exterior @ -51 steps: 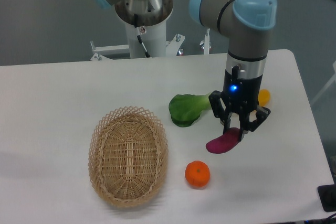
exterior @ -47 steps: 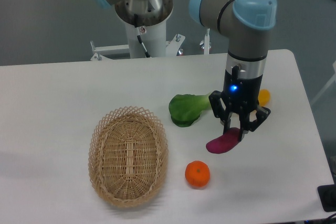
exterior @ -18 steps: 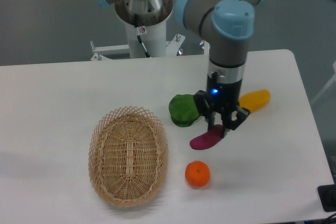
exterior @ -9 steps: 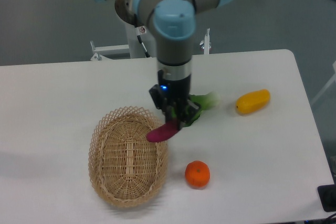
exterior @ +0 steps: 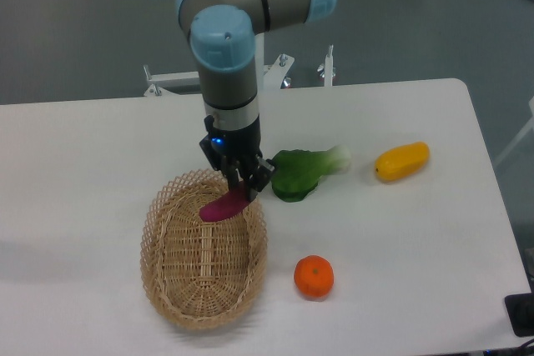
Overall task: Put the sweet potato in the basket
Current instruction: 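Carry the held sweet potato over the wicker basket, then lower the sweet potato into the basket and open the gripper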
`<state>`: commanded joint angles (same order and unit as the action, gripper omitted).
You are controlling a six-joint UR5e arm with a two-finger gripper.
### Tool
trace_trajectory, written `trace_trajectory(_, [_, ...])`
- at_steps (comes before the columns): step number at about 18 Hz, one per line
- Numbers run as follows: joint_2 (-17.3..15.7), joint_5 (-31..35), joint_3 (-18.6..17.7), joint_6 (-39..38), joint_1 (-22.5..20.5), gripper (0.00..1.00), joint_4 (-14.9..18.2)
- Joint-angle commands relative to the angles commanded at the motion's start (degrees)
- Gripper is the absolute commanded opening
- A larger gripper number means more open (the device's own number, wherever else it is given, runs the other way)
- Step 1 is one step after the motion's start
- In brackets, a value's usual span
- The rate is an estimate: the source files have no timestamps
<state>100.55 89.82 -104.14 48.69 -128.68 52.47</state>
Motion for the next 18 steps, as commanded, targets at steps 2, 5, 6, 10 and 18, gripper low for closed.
trace_trajectory(2, [0.9, 0.1, -0.5, -0.2, 0.7, 0.24, 0.0])
trace_trajectory(5, [3.6, 0.0, -0.1, -0.1, 1.2, 0.24, -0.4])
trace_trajectory(6, [4.6, 0.1, 0.3, -0.2, 1.5, 0.24, -0.6])
trace_trajectory(10, [7.8, 4.7, 0.5, -2.0, 4.0, 0.26, -3.7])
trace_trajectory(18, [10.1, 5.5, 0.6, -2.5, 4.2, 0.30, -4.4])
